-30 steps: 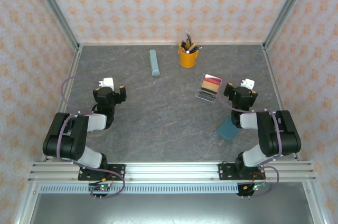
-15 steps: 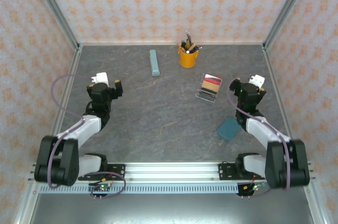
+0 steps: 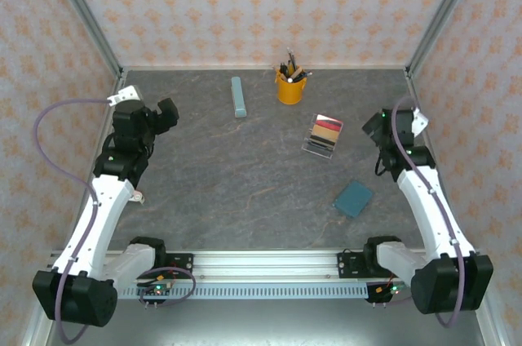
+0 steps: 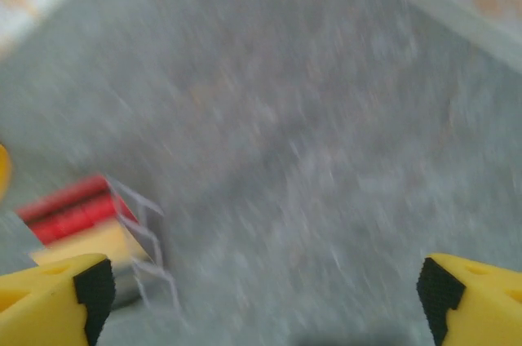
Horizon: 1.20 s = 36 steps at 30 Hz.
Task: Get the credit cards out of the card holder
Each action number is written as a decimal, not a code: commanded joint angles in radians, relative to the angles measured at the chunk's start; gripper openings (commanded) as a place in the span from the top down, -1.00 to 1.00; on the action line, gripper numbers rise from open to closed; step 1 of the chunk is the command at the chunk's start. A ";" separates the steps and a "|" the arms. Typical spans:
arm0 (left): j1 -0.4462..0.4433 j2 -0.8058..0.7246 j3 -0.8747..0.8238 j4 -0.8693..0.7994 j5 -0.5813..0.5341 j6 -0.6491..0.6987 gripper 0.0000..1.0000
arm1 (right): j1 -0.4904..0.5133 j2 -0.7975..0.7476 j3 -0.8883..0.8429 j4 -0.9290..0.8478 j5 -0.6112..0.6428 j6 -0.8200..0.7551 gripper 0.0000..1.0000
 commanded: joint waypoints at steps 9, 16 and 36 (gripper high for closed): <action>0.000 0.068 0.003 -0.110 0.197 -0.027 -1.00 | 0.049 -0.004 -0.218 -0.136 -0.188 0.147 -0.75; 0.000 0.120 0.013 -0.114 0.250 -0.025 -1.00 | 0.104 0.103 -0.224 -0.062 -0.197 0.151 -0.59; -0.080 0.221 -0.097 -0.008 0.428 -0.180 -1.00 | 0.600 0.675 0.108 0.130 -0.254 0.120 -0.21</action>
